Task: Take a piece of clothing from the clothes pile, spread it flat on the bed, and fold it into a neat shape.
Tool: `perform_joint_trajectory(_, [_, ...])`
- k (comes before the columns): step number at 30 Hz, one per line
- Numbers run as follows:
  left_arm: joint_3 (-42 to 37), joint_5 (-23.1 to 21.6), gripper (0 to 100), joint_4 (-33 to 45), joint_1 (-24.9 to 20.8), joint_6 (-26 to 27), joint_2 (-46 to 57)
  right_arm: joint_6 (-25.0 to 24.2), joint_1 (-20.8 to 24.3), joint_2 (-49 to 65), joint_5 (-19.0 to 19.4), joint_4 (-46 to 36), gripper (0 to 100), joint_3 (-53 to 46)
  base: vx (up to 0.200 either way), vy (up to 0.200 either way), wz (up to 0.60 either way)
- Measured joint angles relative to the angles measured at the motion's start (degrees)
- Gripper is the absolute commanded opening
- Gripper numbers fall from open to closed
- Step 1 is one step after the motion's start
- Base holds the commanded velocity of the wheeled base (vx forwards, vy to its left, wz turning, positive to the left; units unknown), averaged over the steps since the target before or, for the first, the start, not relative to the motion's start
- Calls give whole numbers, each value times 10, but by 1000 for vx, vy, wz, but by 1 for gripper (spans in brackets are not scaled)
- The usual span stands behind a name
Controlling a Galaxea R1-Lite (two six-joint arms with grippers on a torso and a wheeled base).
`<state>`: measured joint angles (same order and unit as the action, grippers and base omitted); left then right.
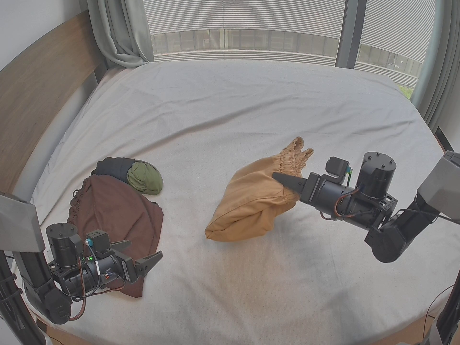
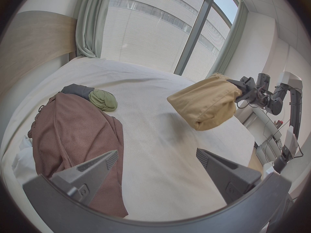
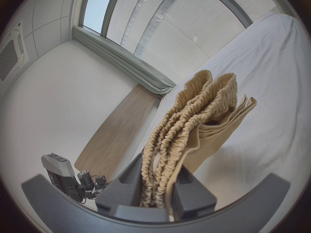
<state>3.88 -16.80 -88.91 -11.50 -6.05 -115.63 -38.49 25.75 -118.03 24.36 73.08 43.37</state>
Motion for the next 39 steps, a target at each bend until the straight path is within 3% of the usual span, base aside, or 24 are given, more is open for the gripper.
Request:
perform_joint_trajectory(17, [5,-5,100,0,10,-1,0,2,-25,-80,1,-131,0,193,0,0,0])
perform_joint_trajectory(33, [5,-5,100,0,19,-1,0,5,-20,-137,1,-240,0,353,0,0,0])
perform_joint_trajectory(39, [5,-7,100,0,25,-1,0,48,-29,-187,1,-247,0,370,0,0,0])
